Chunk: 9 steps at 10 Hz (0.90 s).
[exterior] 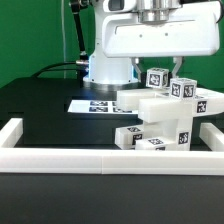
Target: Assemble chair
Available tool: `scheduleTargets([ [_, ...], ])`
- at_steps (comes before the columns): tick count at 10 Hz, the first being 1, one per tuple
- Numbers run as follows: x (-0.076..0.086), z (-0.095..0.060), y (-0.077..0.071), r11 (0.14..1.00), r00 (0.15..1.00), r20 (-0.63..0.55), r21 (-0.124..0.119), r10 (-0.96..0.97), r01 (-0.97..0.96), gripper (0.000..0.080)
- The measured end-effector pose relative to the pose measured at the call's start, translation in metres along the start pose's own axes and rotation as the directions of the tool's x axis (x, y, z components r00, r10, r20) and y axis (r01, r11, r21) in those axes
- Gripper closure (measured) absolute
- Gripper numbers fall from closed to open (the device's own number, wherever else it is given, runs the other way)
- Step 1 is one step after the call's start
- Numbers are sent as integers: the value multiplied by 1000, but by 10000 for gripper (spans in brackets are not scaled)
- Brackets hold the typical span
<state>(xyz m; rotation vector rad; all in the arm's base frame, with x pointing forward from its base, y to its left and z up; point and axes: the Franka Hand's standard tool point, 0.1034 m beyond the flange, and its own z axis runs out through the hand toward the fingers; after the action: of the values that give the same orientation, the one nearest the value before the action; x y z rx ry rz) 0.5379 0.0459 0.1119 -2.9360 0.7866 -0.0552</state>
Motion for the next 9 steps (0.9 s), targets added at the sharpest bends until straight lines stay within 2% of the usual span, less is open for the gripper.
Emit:
scheduleTargets([
  [1,0,0,0,1000,1000,0,0,0,0,515],
  [5,0,0,0,999,999,-1,2,46,-46,515],
  [9,2,1,-1,920,920,-13,35,391,-391,514],
])
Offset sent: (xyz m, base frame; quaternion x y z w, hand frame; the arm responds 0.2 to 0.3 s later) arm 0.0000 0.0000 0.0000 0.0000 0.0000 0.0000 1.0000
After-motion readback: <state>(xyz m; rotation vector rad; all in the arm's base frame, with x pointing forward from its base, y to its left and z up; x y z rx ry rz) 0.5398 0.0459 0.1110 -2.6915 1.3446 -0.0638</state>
